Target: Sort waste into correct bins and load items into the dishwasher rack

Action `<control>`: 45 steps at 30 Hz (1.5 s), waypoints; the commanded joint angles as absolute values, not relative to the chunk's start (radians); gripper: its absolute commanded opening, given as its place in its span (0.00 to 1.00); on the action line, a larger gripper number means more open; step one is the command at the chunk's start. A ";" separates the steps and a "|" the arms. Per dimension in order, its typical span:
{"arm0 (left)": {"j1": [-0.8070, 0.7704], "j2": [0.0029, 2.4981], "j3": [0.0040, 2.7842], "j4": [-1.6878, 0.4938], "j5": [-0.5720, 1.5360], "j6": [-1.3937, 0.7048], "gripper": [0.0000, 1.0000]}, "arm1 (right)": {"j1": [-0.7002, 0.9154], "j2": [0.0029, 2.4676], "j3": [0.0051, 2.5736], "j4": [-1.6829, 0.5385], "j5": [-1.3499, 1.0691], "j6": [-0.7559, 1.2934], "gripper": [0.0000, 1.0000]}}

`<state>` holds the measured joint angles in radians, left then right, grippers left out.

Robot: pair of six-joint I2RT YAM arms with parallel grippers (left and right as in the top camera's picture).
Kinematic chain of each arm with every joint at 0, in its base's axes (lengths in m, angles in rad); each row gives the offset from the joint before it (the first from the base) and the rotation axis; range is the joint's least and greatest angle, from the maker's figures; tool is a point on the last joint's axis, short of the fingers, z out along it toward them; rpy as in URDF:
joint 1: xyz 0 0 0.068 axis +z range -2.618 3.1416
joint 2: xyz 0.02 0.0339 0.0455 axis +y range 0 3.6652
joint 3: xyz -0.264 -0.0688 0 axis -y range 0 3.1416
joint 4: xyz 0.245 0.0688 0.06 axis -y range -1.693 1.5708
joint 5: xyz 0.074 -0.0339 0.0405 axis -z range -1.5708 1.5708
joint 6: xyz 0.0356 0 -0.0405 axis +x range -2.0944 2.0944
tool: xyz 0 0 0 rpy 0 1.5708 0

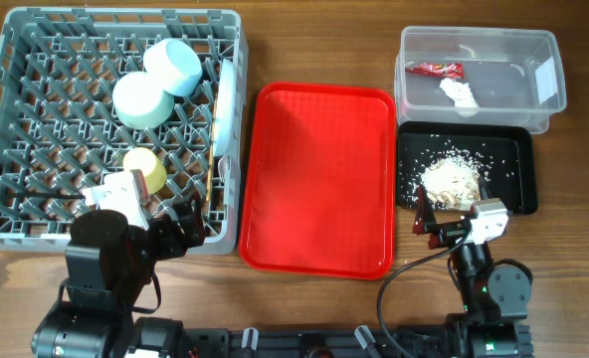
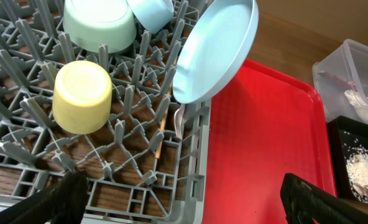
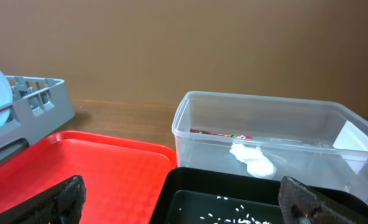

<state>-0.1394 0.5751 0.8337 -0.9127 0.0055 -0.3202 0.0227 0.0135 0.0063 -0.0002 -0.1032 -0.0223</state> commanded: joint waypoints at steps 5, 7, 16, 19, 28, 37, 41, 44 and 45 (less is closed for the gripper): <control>-0.145 0.571 0.828 -0.910 0.010 -0.329 1.00 | 0.020 0.004 0.005 0.006 -0.104 -0.038 1.00; -0.145 0.571 0.828 -0.910 0.010 -0.330 1.00 | 0.020 0.004 0.005 0.006 -0.104 -0.038 1.00; -0.145 0.571 0.828 -0.910 0.010 -0.330 1.00 | 0.020 0.004 0.005 0.006 -0.104 -0.038 1.00; -0.145 0.571 0.828 -0.910 0.010 -0.329 1.00 | 0.020 0.004 0.005 0.006 -0.104 -0.038 1.00; -0.145 0.571 0.828 -0.910 0.010 -0.330 1.00 | 0.020 0.004 0.005 0.006 -0.104 -0.038 1.00; -0.090 0.538 0.805 -0.926 0.007 -0.319 1.00 | 0.020 0.005 0.005 0.006 -0.104 -0.038 1.00; -0.038 0.459 0.693 -0.835 0.011 -0.323 1.00 | 0.020 0.005 0.005 0.006 -0.104 -0.038 1.00; -0.018 0.365 0.564 -0.730 0.036 -0.323 1.00 | 0.020 0.005 0.005 0.006 -0.104 -0.038 1.00; -0.014 0.331 0.521 -0.692 0.046 -0.323 1.00 | 0.020 0.005 0.005 0.006 -0.104 -0.038 1.00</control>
